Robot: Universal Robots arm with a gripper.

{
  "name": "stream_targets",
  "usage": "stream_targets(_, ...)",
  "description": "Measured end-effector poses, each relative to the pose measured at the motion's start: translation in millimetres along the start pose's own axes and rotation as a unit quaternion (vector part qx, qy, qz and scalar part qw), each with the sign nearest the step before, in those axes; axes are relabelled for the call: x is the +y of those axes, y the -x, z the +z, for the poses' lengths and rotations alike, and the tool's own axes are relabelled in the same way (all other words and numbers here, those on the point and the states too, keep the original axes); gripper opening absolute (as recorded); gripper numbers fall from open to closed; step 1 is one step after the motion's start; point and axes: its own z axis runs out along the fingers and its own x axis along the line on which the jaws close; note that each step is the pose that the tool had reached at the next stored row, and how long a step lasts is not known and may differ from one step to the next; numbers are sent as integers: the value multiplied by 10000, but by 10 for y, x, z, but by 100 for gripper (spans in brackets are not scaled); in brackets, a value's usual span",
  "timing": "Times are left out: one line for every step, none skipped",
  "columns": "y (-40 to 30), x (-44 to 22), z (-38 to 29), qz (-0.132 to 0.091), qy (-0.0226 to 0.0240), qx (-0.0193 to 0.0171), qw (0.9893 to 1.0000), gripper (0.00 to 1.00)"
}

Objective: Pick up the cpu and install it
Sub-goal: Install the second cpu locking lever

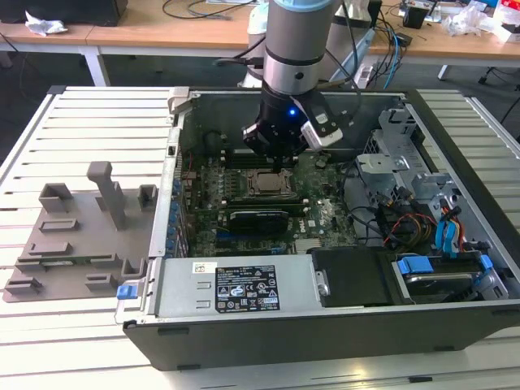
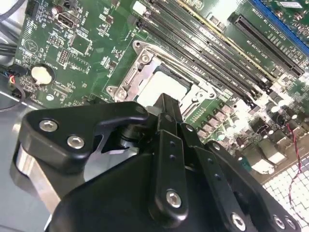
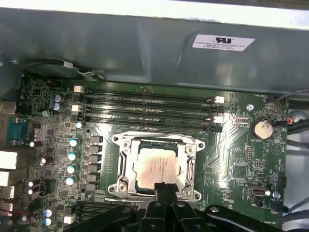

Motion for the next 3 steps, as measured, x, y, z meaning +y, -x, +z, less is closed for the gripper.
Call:
stream_targets(0, 0, -1, 0, -1, 1, 10000, 11)
stream_targets(0, 0, -2, 0, 0, 0, 10000, 11)
stream_targets(0, 0, -3, 0, -1, 0, 10000, 11)
